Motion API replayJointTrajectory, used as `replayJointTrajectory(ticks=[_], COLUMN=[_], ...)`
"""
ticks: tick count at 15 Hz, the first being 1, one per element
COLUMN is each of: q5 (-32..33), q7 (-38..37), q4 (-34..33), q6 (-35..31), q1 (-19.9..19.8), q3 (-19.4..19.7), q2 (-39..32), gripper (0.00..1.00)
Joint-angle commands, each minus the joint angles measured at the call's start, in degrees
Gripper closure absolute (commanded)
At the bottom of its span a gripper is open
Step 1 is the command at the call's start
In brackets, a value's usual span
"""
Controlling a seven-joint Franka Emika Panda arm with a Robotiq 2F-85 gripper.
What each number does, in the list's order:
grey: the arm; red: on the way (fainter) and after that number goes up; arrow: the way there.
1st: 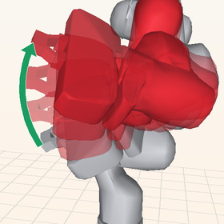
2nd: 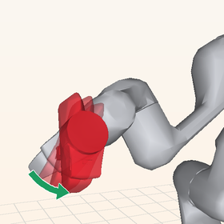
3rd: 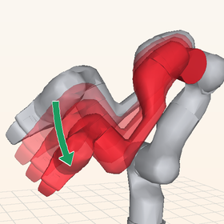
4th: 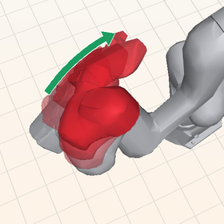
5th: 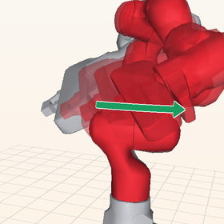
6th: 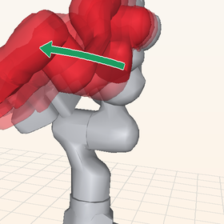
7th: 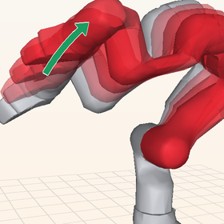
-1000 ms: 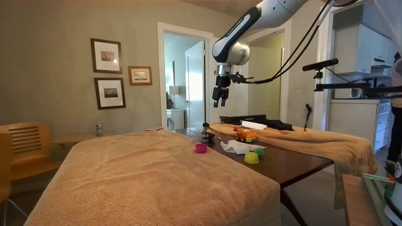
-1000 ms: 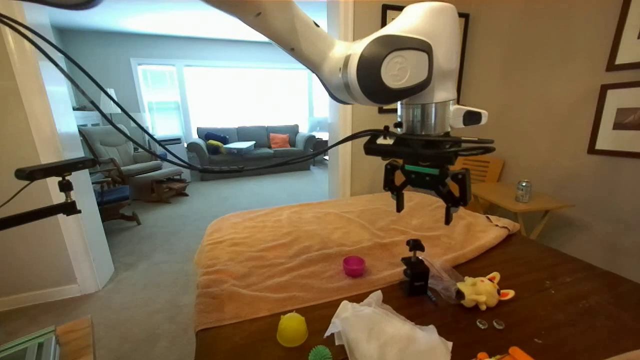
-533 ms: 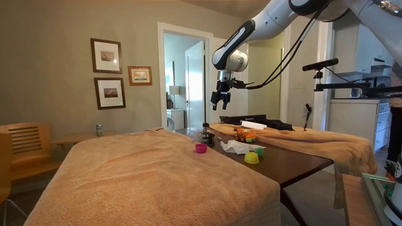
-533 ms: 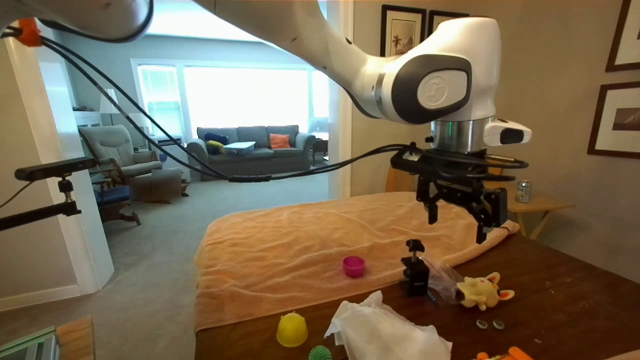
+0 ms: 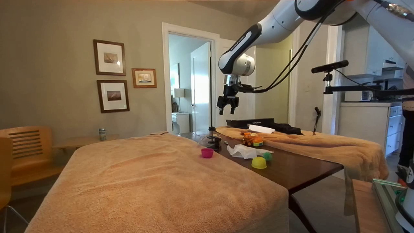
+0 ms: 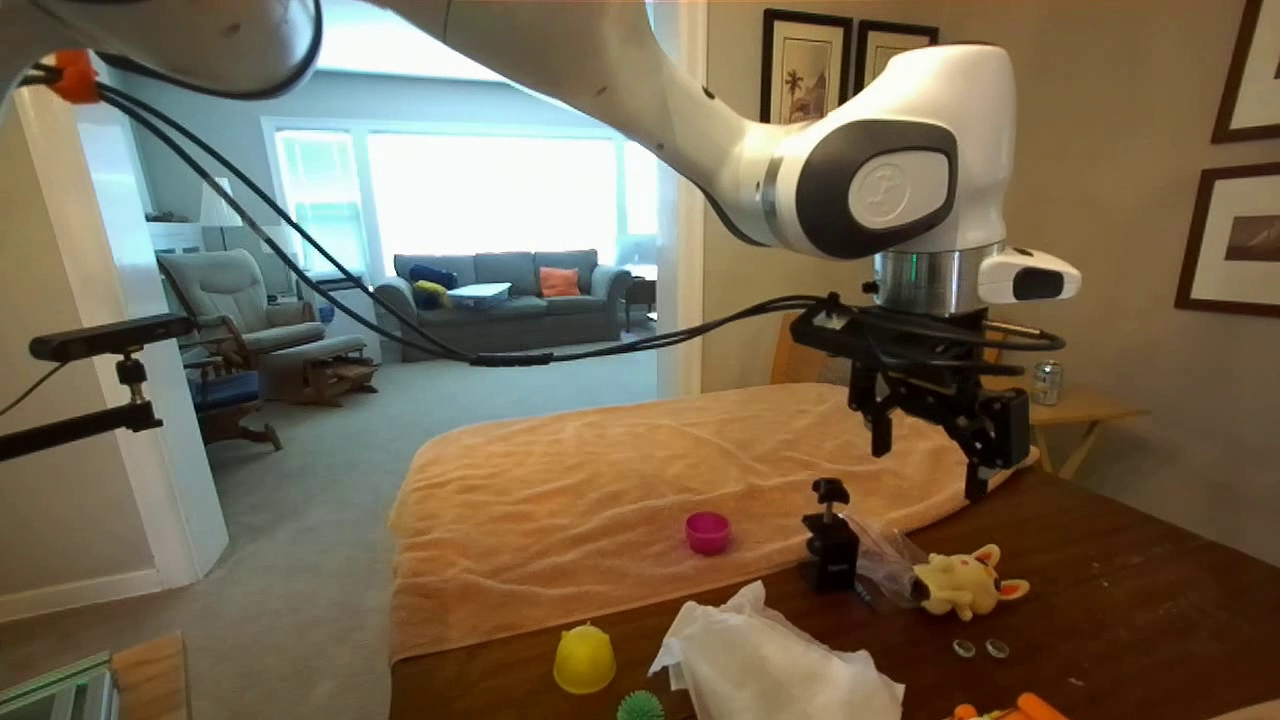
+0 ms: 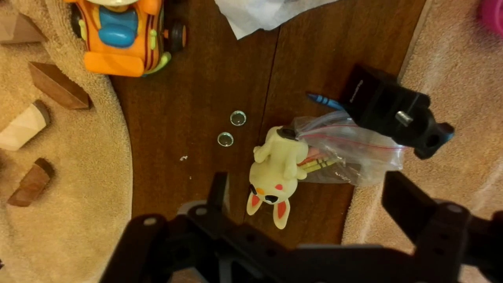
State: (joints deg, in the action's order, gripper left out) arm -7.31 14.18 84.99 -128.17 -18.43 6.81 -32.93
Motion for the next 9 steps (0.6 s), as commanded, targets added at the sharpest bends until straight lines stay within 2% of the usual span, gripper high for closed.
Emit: replayJointTrajectory(ticks=[1,9], q5=[0.5,0.1], q7=[-6.4,-9.9], q4=[-6.2,-17.6], q6=[0.1,0.5], q1=[0.3,-0.3], q3=[1.0,0.2], q2=[-4.8,-14.8], gripper=[0.0,0.0])
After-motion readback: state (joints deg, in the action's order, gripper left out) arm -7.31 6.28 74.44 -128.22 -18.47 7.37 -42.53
